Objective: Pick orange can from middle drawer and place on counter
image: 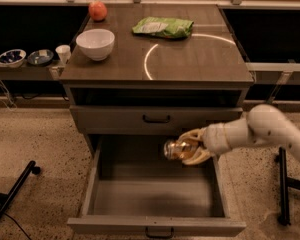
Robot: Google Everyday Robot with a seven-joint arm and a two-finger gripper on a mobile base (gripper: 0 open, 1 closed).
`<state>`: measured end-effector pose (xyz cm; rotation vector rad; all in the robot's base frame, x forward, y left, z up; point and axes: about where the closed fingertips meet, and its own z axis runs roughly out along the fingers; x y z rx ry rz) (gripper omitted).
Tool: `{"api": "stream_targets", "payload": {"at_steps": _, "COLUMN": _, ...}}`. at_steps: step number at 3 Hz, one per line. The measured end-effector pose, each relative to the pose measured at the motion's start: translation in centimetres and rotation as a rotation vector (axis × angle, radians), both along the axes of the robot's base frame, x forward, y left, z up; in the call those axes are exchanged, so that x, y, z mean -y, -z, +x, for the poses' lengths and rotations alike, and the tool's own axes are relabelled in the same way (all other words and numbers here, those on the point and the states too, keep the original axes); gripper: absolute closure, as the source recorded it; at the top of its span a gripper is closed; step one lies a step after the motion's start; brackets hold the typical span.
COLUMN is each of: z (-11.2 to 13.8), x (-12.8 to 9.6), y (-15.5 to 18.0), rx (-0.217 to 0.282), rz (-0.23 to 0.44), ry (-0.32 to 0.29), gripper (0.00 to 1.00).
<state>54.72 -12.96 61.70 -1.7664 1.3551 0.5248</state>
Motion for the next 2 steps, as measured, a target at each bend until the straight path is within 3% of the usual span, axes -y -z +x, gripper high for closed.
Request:
{"api": "stream_targets", "payload": {"at_steps": 1, "z": 2.3, "x": 4.1, "y": -4.6, "rx": -0.026, "rz": -0.042, "ry": 0.027, "gripper": 1.0}}
{"api": "stream_targets", "payload": {"at_steps": 2, "z": 2.9, "x": 5.2, "y": -5.8, "rx": -0.021, "rz": -0.047, "ry": 0.032, "gripper": 1.0}}
